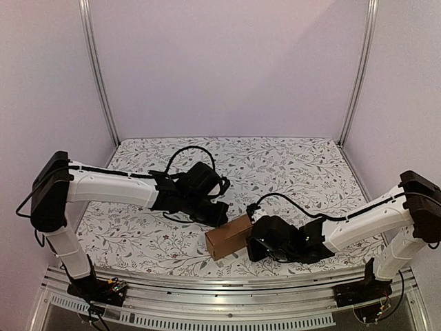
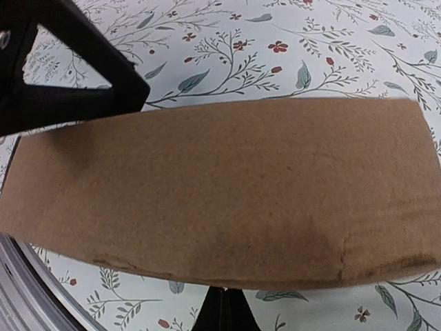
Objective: Fold the paper box
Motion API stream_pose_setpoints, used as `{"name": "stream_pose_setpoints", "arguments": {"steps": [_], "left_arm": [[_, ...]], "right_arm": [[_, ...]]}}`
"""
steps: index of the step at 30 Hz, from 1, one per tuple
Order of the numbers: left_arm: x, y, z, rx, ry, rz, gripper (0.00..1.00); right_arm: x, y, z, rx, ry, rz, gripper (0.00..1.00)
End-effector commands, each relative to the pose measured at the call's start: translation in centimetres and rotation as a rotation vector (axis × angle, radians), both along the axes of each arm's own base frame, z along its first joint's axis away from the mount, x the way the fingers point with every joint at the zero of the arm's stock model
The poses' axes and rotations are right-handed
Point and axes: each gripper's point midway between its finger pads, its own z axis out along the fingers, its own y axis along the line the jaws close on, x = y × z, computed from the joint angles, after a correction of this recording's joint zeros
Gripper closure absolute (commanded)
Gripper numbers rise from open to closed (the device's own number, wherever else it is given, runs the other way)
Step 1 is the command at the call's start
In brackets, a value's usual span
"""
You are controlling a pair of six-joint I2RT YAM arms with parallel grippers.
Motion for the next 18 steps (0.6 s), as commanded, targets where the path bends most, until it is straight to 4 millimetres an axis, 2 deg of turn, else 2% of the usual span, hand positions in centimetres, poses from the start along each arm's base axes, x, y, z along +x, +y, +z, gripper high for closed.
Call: {"name": "stream_pose_setpoints", "arguments": {"steps": [1, 12, 18], "left_arm": [[-1.6, -0.2, 0.6, -0.035, 0.022, -0.017, 1.00], [-1.6, 2.0, 0.1, -0.013, 0.004, 0.055, 1.00], [-1.3, 2.4, 0.5, -0.004, -0.020, 0.072, 1.00]], "right_arm": [[2.6, 1.9, 0.9, 0.104, -0.012, -0.058, 1.00], [4.5, 6.7, -0.1, 0.235, 0.053, -0.023, 1.00], [5.0, 8.0, -1.1, 0.281, 0.087, 0.004, 1.00]]}}
